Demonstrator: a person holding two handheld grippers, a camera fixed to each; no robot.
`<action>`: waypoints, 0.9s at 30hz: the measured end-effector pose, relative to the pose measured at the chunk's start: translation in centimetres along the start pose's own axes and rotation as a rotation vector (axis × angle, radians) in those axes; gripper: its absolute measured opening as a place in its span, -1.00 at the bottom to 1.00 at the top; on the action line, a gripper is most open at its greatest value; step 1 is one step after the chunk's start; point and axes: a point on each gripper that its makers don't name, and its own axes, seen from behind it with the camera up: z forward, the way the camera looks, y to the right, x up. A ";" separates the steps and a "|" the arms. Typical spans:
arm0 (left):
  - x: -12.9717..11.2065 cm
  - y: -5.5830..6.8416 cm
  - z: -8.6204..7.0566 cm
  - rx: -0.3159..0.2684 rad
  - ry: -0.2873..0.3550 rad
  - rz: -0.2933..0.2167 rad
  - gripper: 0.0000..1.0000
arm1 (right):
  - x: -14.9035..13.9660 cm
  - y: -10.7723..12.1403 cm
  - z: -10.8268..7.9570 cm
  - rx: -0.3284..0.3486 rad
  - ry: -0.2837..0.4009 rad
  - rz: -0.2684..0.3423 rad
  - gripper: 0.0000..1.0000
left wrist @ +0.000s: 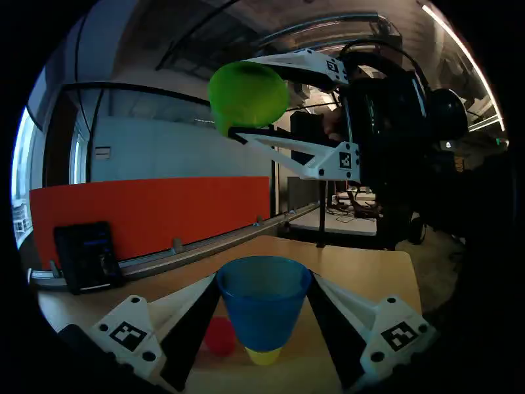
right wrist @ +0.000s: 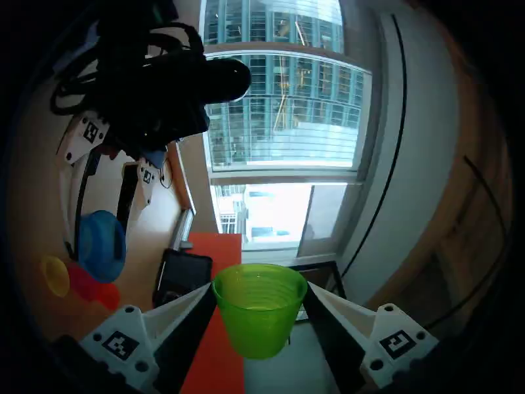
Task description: Pour water
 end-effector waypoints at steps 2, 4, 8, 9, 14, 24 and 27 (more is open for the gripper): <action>0.0 0.0 0.0 0.001 0.001 0.000 0.77 | -0.3 -0.1 -0.2 0.003 -0.006 0.050 0.84; 0.1 0.0 0.0 0.002 0.001 0.000 0.77 | -0.6 -0.3 -0.3 0.008 -0.015 0.117 0.83; 0.2 0.0 0.0 0.004 0.002 0.003 0.77 | -1.1 -0.8 -0.7 0.026 -0.024 0.265 0.84; 0.3 0.0 0.0 0.004 0.003 0.003 0.77 | -1.1 -0.9 -0.8 0.031 -0.024 0.310 0.84; 0.4 -0.1 -0.1 0.007 0.004 0.007 0.77 | -0.8 -1.5 -1.2 0.042 -0.023 0.530 0.83; 0.5 -0.7 -0.5 0.019 0.001 0.012 0.77 | -0.5 -1.9 -1.8 0.065 -0.006 1.011 0.84; 0.5 -0.8 -0.5 0.023 0.000 0.013 0.77 | -0.3 -2.1 -2.0 0.076 0.000 1.116 0.84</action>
